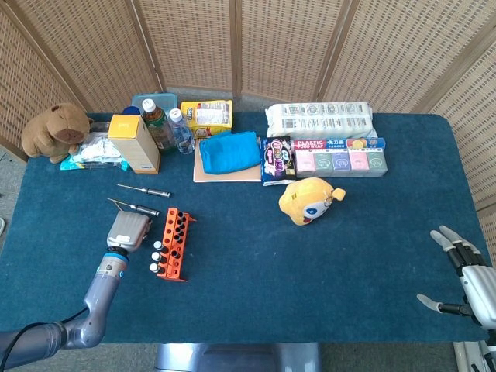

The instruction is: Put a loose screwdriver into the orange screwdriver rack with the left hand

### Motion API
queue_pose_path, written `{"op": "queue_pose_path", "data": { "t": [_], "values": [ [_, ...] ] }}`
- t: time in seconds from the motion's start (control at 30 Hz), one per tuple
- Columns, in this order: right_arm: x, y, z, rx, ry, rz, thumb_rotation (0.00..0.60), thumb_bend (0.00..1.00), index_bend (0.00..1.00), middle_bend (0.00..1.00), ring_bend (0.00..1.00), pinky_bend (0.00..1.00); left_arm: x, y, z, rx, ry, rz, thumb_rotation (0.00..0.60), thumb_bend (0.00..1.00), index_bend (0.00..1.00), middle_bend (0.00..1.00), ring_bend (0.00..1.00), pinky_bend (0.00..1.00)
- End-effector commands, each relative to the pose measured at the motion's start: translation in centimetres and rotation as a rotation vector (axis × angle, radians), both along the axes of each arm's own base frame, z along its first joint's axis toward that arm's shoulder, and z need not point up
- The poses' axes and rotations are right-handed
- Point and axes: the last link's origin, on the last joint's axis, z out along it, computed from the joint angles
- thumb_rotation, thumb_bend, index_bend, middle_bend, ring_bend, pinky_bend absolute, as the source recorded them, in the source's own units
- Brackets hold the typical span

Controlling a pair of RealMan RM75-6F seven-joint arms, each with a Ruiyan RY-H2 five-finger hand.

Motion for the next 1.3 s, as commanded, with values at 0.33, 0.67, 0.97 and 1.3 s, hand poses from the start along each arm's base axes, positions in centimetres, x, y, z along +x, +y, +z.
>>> {"op": "queue_pose_path", "data": {
  "t": [0.33, 0.67, 0.97, 1.3],
  "values": [
    [0.1, 0.0, -0.2, 0.013, 0.001, 0.003, 0.549, 0.00, 0.02, 0.00, 0.00, 0.00, 2.4, -1.2, 6.7, 0.084, -0.089, -0.040, 0.600, 0.38, 0.56, 1.00, 1.00, 1.00],
    [0.2, 0.0, -0.8, 0.028, 0.014, 0.001, 0.552, 0.00, 0.02, 0.00, 0.00, 0.00, 3.6, -3.5, 13.3, 0.128, -0.247, -0.038, 0.600, 0.38, 0.56, 1.00, 1.00, 1.00],
    [0.4, 0.0, -1.1, 0.036, 0.025, 0.003, 0.553, 0.00, 0.02, 0.00, 0.00, 0.00, 4.3, -5.4, 17.9, 0.089, -0.405, 0.004, 0.600, 0.38, 0.56, 1.00, 1.00, 1.00],
    [0.5, -0.2, -1.9, 0.040, 0.044, 0.014, 0.553, 0.00, 0.02, 0.00, 0.00, 0.01, 5.2, -7.5, 22.1, -0.005, -0.439, 0.009, 0.600, 0.38, 0.56, 1.00, 1.00, 1.00]
  ]
}}
